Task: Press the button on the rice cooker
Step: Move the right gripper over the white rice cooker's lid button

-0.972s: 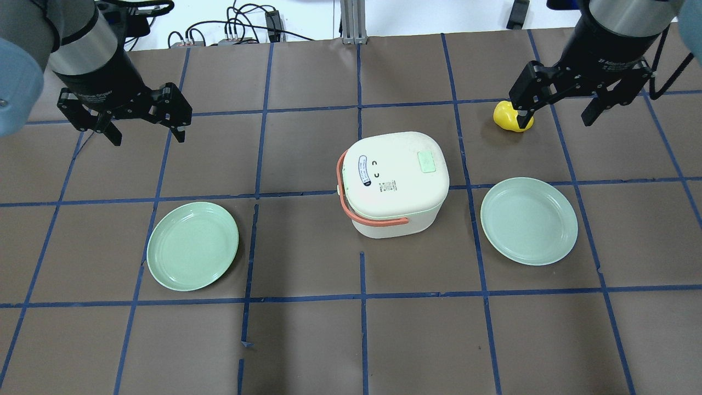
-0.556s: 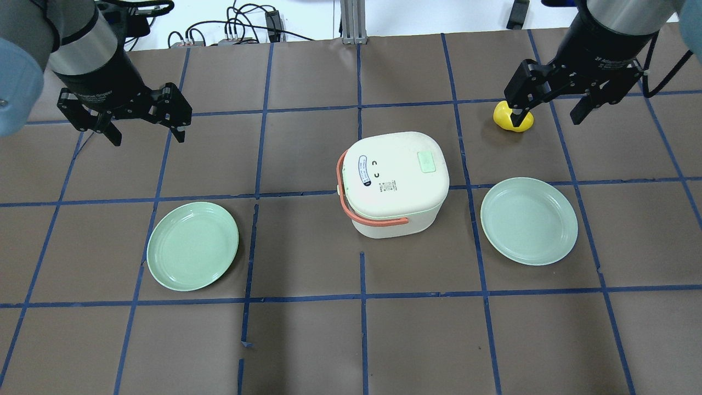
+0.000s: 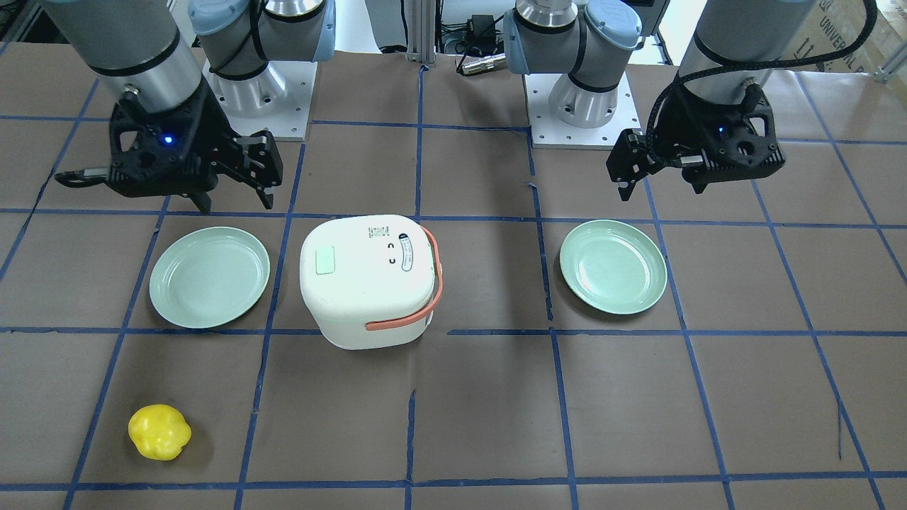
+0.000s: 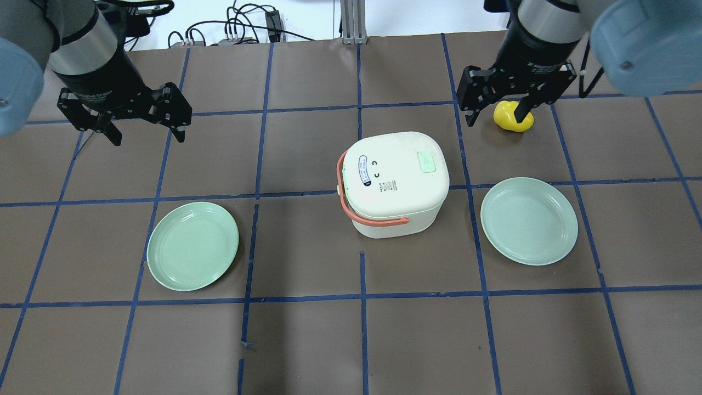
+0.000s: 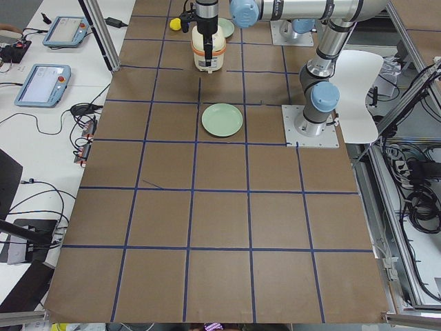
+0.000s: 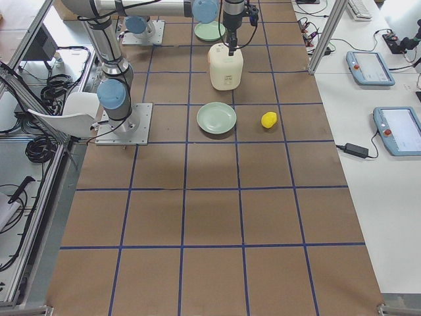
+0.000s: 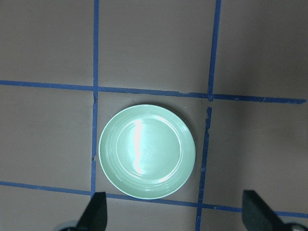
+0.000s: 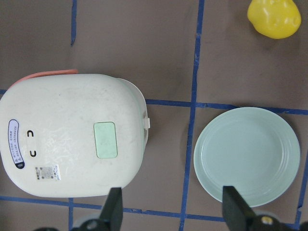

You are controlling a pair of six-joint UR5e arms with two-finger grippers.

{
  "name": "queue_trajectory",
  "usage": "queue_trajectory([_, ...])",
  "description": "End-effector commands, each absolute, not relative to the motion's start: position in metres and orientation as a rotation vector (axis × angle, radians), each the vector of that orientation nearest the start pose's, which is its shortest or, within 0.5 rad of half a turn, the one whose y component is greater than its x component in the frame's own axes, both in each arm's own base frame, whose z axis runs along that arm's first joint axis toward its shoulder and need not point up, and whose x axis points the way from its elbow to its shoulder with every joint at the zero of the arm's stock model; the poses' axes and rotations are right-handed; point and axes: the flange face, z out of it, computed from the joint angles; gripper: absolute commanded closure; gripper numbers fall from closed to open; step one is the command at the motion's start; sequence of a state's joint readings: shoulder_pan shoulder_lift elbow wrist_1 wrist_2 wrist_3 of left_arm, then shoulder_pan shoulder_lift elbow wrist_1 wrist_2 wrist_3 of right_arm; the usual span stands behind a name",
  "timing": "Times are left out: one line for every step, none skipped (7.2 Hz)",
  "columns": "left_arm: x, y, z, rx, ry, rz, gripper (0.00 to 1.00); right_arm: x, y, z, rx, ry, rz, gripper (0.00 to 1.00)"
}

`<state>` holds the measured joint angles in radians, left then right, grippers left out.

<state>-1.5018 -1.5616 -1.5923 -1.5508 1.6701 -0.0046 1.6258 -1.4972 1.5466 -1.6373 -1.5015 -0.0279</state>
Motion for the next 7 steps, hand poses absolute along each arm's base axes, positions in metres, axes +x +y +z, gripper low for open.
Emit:
queue_trajectory([-0.089,-0.496,0.484,-0.113,3.04,-0.007,0.0,0.195,-0.528,0.446,-0.159,3.065,-0.044,0.47])
queue_trajectory([-0.089,-0.496,0.484,-0.113,3.04,-0.007,0.0,0.195,-0.524,0.428,-0.148,3.066,0.008,0.64])
queue_trajectory([-0.09,-0.496,0.484,-0.113,3.041,-0.007,0.0,0.196,-0.52,0.415,-0.142,3.066,0.037,0.73])
queue_trajectory([-0.09,-0.496,0.484,-0.113,3.041,-0.007,0.0,0.197,-0.525,0.407,-0.142,3.058,0.028,0.8])
queue_trajectory([-0.089,-0.496,0.484,-0.113,3.04,-0.007,0.0,0.202,-0.528,0.404,-0.136,3.021,0.02,0.83])
queue_trajectory([-0.089,-0.496,0.484,-0.113,3.04,-0.007,0.0,0.206,-0.535,0.399,-0.113,3.007,-0.008,0.83])
queue_trajectory([-0.089,-0.496,0.484,-0.113,3.04,-0.007,0.0,0.212,-0.536,0.394,-0.124,3.008,-0.005,0.83])
